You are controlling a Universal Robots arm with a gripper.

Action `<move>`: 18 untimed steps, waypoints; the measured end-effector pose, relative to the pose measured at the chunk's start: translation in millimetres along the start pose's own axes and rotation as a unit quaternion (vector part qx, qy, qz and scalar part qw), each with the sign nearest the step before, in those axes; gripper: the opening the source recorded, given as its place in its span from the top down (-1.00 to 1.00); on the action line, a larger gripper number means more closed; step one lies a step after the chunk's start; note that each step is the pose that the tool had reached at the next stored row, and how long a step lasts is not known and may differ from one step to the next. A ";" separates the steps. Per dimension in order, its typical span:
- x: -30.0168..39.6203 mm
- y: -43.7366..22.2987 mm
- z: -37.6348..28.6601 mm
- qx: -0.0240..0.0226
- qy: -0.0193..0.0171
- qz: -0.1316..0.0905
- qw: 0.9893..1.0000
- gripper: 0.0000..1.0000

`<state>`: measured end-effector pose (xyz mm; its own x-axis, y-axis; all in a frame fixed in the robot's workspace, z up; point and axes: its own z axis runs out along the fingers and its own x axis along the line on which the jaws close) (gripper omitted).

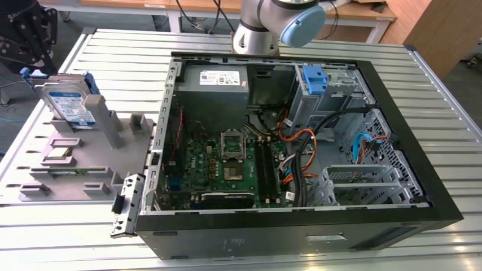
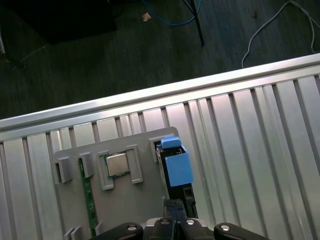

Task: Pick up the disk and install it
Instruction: 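Pick up the disk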

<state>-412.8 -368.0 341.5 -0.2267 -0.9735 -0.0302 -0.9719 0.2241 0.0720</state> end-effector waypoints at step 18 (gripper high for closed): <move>-0.2 -0.7 0.2 -0.003 -0.006 -0.029 1.000 0.79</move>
<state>-412.1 -367.9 341.2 -0.1711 -0.9842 -0.0457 -0.9830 0.1674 0.0755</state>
